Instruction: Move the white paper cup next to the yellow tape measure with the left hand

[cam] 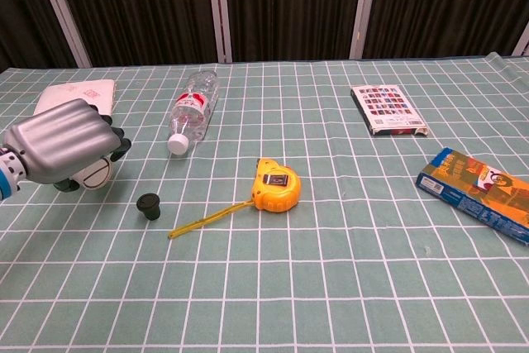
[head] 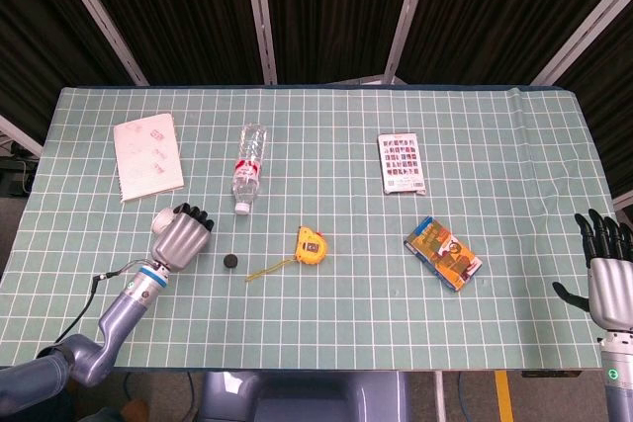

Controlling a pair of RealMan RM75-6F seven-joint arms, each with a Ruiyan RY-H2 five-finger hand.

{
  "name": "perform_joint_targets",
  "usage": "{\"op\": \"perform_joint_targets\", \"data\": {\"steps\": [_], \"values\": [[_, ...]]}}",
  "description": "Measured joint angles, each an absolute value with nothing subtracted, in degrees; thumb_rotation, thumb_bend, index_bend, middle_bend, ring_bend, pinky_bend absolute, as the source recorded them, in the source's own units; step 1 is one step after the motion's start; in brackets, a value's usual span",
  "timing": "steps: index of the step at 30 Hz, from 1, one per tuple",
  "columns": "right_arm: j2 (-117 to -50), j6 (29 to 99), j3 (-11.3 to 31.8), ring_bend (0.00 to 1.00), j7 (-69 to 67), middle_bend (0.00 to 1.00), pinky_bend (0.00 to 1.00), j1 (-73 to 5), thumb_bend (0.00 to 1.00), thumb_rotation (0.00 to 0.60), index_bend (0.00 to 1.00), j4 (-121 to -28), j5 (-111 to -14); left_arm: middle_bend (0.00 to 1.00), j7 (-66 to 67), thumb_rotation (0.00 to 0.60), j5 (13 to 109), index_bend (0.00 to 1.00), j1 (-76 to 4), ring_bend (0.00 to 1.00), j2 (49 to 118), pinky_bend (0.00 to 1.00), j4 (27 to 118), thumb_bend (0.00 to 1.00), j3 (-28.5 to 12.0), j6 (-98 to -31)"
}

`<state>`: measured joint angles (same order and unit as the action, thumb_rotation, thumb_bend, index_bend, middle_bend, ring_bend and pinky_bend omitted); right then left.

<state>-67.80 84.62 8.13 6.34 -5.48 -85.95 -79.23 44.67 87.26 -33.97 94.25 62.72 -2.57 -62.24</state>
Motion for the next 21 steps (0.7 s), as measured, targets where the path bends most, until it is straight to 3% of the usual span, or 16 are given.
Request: {"op": "perform_joint_targets", "data": {"steps": [7, 14, 21], "values": [[-67.61, 84.74, 8.31, 0.00, 6.20, 0.00, 0.00, -5.39, 0.00, 0.600, 0.00, -86.32, -78.92, 0.40, 27.79, 0.600, 84.31, 0.48, -33.06, 0.39, 90.66, 0.45, 69.35, 0.00, -5.92, -63.72], [-67.71, 84.57, 8.24, 0.00, 6.68, 0.00, 0.00, -5.49, 0.00, 0.600, 0.00, -86.47, -78.84, 0.40, -6.84, 0.600, 80.33, 0.50, -32.11, 0.38, 85.92, 0.44, 78.15, 0.00, -10.26, -61.74], [-67.68, 84.40, 8.19, 0.00, 6.58, 0.00, 0.00, -5.53, 0.00, 0.600, 0.00, -86.42, -78.74, 0.40, -33.68, 0.600, 80.60, 0.50, -31.65, 0.38, 84.67, 0.44, 80.92, 0.00, -11.11, -59.34]]}}
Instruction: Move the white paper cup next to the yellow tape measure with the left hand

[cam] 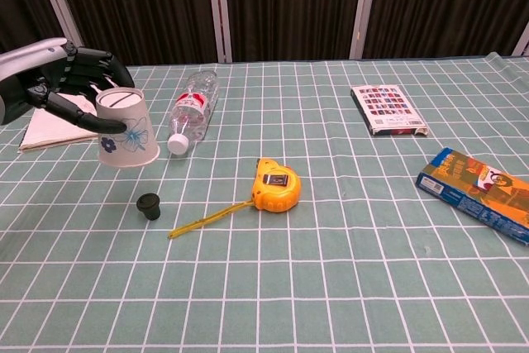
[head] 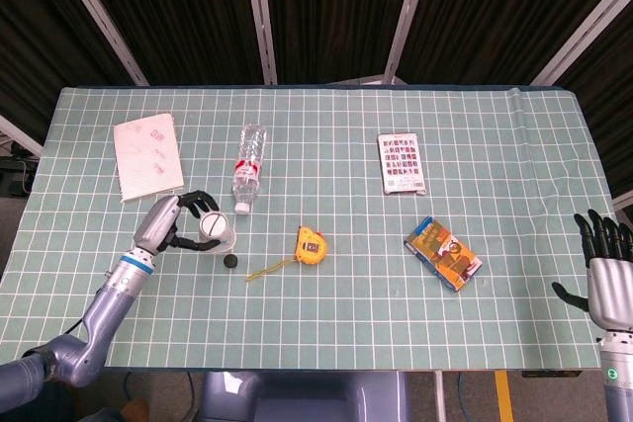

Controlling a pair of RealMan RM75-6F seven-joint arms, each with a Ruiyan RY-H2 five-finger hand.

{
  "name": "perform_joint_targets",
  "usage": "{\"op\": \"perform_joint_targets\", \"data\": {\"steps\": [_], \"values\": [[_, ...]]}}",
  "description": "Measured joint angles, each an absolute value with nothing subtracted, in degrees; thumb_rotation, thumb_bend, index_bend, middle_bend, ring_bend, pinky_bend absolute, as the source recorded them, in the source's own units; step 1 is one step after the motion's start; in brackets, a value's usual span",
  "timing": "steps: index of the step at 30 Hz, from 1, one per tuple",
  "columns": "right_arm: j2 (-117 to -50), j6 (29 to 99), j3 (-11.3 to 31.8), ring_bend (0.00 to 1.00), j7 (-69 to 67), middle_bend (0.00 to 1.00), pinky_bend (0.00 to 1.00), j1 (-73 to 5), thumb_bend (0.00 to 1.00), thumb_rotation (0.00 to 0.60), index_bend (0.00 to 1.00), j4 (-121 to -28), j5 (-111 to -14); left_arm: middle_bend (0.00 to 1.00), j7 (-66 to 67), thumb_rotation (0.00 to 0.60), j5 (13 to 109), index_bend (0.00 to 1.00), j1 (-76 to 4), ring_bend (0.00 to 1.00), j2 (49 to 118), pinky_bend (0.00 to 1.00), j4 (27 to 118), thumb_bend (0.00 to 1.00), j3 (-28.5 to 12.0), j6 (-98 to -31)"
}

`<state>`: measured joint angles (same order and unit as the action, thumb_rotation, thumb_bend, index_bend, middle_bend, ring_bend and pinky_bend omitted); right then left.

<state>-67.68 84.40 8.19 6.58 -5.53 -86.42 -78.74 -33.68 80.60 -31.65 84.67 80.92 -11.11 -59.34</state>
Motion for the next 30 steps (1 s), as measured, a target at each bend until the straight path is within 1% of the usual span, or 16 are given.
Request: {"op": "perform_joint_targets", "data": {"steps": [5, 8, 16, 27, 30], "values": [[-67.54, 84.48, 8.21, 0.00, 6.28, 0.00, 0.00, -5.47, 0.00, 0.600, 0.00, -86.43, -78.77, 0.40, -43.88, 0.600, 82.58, 0.50, -31.88, 0.38, 86.60, 0.44, 79.18, 0.00, -9.65, -57.61], [-67.46, 84.39, 8.22, 0.00, 6.05, 0.00, 0.00, -5.48, 0.00, 0.600, 0.00, -86.38, -78.72, 0.40, -45.34, 0.600, 83.49, 0.50, -32.20, 0.38, 88.31, 0.44, 77.23, 0.00, -8.21, -56.68], [-67.19, 84.58, 8.30, 0.00, 5.44, 0.00, 0.00, -5.35, 0.00, 0.600, 0.00, -86.40, -78.71, 0.40, -44.22, 0.600, 83.04, 0.50, -32.52, 0.38, 91.27, 0.44, 73.73, 0.00, -7.21, -56.54], [-67.31, 84.29, 8.35, 0.00, 5.52, 0.00, 0.00, -5.46, 0.00, 0.600, 0.00, -86.15, -78.43, 0.40, -41.69, 0.600, 81.88, 0.50, -32.85, 0.38, 91.09, 0.44, 73.29, 0.00, -6.86, -56.07], [-67.33, 84.32, 8.31, 0.00, 5.58, 0.00, 0.00, -5.45, 0.00, 0.600, 0.00, -86.15, -78.46, 0.38, -41.33, 0.600, 81.86, 0.49, -32.85, 0.37, 91.53, 0.42, 72.25, 0.00, -6.48, -56.00]]}}
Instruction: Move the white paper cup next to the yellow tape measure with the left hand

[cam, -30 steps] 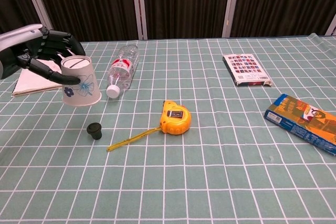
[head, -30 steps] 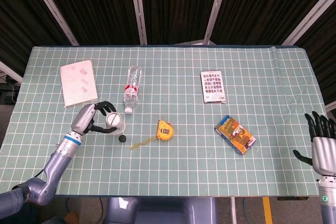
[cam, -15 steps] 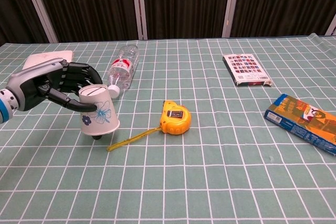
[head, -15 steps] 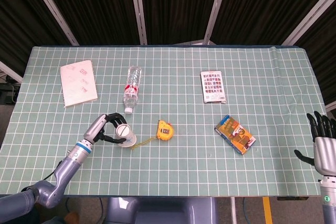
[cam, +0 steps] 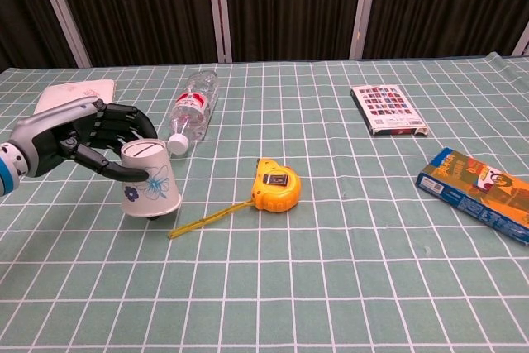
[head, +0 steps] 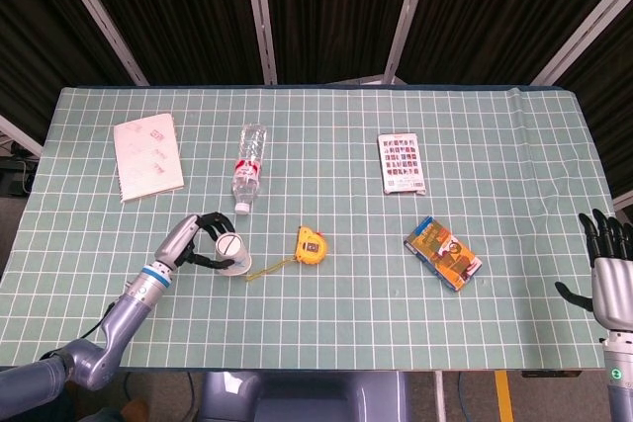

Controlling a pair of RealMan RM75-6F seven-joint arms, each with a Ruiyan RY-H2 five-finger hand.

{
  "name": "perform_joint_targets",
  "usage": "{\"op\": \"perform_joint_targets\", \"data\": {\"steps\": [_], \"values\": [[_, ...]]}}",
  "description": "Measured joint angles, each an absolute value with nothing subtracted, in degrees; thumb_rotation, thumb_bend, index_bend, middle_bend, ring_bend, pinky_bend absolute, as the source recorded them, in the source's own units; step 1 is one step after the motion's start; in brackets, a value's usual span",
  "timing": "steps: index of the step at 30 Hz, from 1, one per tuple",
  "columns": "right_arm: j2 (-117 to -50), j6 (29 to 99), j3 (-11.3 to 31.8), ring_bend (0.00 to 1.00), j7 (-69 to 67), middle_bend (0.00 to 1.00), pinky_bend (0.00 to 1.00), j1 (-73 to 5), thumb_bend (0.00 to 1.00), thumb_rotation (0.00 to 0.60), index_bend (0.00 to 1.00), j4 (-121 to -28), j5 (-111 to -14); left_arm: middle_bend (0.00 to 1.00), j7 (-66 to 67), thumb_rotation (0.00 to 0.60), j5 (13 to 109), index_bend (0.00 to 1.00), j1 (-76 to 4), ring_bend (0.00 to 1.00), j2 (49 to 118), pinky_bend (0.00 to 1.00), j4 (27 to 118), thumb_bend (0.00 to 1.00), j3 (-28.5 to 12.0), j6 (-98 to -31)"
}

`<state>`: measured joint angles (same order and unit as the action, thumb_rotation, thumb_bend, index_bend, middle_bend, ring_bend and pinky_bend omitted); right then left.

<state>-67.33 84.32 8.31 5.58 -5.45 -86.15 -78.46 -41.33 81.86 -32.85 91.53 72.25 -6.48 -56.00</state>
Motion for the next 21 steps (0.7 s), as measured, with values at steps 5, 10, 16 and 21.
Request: {"op": "perform_joint_targets", "data": {"steps": [5, 10, 16, 21], "values": [[-67.32, 84.48, 8.30, 0.00, 5.65, 0.00, 0.00, -5.42, 0.00, 0.600, 0.00, -86.20, -78.56, 0.13, -43.40, 0.600, 83.09, 0.24, -33.19, 0.10, 91.50, 0.20, 71.51, 0.00, -5.34, -55.18], [-67.34, 84.35, 8.31, 0.00, 5.70, 0.00, 0.00, -5.45, 0.00, 0.600, 0.00, -86.16, -78.45, 0.00, -46.56, 0.600, 85.94, 0.00, -33.86, 0.00, 90.76, 0.00, 70.74, 0.00, -3.74, -54.88], [-67.21, 84.47, 8.23, 0.00, 5.52, 0.00, 0.00, -5.45, 0.00, 0.600, 0.00, -86.43, -78.79, 0.00, -46.13, 0.600, 88.30, 0.00, -33.45, 0.00, 89.45, 0.00, 70.60, 0.00, -2.81, -58.50], [-66.92, 85.15, 7.97, 0.00, 5.22, 0.00, 0.00, -5.27, 0.00, 0.600, 0.00, -87.01, -79.79, 0.00, -40.14, 0.600, 89.96, 0.00, -31.41, 0.00, 86.73, 0.00, 72.40, 0.00, -2.65, -65.18]]}}
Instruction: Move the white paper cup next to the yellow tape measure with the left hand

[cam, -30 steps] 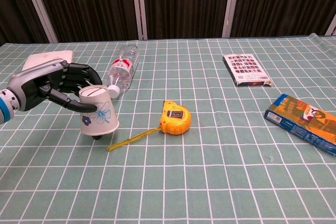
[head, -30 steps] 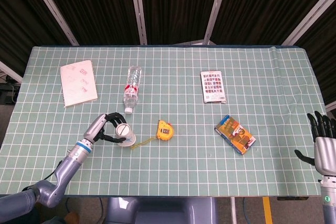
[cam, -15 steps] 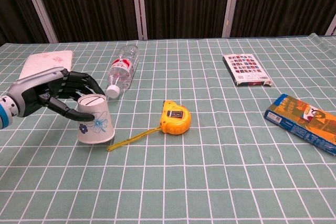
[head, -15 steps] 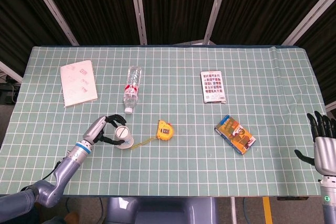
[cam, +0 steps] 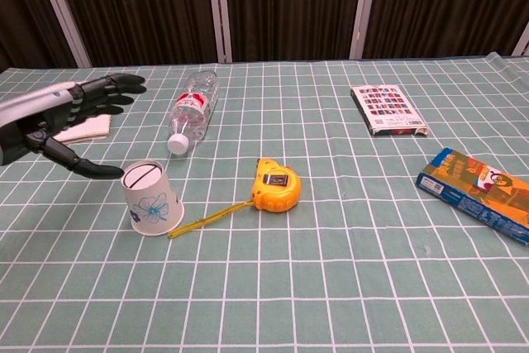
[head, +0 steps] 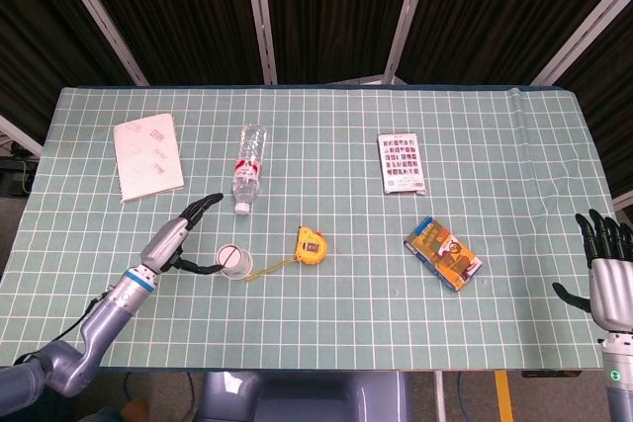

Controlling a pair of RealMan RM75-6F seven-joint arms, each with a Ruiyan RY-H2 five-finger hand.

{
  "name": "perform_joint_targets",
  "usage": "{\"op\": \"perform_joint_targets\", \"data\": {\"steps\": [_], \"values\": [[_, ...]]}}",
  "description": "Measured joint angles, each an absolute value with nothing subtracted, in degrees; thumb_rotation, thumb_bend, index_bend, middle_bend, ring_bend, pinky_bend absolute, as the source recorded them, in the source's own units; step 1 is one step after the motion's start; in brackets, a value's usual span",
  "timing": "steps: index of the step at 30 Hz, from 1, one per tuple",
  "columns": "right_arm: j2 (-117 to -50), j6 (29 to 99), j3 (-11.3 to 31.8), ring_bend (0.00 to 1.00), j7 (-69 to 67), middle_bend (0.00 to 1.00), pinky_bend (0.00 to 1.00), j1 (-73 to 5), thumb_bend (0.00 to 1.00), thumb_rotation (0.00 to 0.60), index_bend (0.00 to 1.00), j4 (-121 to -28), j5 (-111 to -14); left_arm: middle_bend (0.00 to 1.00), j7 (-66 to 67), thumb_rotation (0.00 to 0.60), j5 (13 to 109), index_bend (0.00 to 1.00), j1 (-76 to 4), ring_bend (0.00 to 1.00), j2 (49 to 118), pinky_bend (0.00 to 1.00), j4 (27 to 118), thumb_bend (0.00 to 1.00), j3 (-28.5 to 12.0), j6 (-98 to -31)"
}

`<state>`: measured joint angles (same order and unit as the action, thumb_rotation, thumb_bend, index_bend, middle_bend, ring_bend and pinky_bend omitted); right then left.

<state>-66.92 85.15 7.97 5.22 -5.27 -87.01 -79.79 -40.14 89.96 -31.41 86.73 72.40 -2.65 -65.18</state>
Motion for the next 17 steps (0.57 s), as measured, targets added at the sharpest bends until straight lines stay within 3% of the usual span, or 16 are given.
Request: {"op": "perform_joint_targets", "data": {"steps": [12, 17], "values": [[-65.33, 88.01, 7.21, 0.00, 3.52, 0.00, 0.00, -4.43, 0.00, 0.600, 0.00, -89.00, -83.30, 0.00, -1.36, 0.600, 84.71, 0.00, -18.71, 0.00, 77.39, 0.00, 85.59, 0.00, -2.40, -81.08], [-64.55, 88.93, 6.99, 0.00, 3.80, 0.00, 0.00, -4.02, 0.00, 0.600, 0.00, -90.12, -84.21, 0.00, 4.24, 0.600, 83.21, 0.00, -11.79, 0.00, 72.74, 0.00, 90.73, 0.00, -1.00, -87.67]]}}
